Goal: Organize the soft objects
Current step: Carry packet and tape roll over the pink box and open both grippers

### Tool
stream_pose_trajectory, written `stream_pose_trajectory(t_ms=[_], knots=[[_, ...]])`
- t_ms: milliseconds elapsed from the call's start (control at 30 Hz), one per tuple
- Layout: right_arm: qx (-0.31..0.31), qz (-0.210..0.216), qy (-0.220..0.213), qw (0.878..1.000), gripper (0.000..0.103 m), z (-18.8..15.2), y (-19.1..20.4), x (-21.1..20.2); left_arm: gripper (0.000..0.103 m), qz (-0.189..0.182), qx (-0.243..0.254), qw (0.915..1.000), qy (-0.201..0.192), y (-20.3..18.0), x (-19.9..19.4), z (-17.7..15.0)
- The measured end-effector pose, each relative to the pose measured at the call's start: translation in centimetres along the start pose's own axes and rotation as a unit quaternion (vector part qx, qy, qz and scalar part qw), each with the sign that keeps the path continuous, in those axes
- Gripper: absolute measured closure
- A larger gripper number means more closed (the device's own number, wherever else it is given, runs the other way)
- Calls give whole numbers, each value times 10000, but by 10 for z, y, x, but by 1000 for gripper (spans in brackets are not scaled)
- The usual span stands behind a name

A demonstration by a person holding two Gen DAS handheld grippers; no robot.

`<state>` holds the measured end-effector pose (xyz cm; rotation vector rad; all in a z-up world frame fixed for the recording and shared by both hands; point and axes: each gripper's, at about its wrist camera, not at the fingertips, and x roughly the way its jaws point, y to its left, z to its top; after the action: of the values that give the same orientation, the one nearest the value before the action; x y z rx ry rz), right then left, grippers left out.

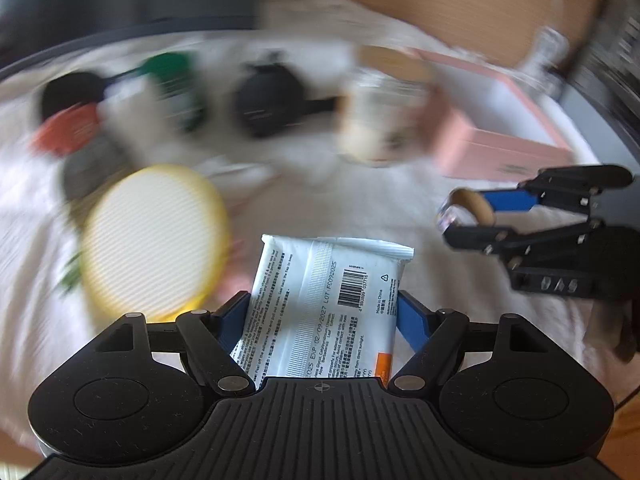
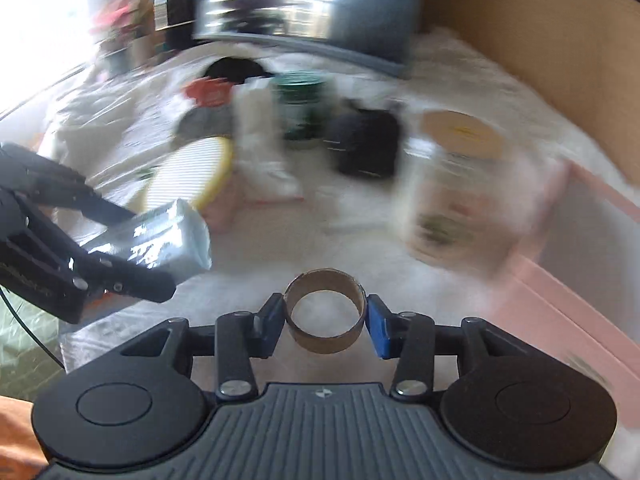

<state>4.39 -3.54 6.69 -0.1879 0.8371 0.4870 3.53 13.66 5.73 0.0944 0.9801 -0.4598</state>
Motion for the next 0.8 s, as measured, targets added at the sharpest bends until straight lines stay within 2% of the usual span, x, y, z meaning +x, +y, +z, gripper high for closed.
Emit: stream_pose_trajectory(t_ms=[100,233,333,433,600,800], knots=[[414,-601,90,9973,59,-18,-29,-28,21,-500,526,9973,125,-31,15,16],[960,-1333,233,9861,59,-45,-64,-62,21,-1104,1172,9868,180,-77,32,34],[1307,-1762,193,9754,59,-60,-83,-87,21,-1405,1433,9796,11,-105,34,55],[1533,-2071,38,9662,59,-65,-91,-110,21,-1678,1453,9747,-269,-122,30,86],[1555,-2412,-345,9573,59,-52,-98,-127,21,-1807,1331,9714,-773,-139,29,153],[1257,-2600,-838,9537,59,-6,-121,-119,21,-1810,1312,9714,-798,-159,51,238]])
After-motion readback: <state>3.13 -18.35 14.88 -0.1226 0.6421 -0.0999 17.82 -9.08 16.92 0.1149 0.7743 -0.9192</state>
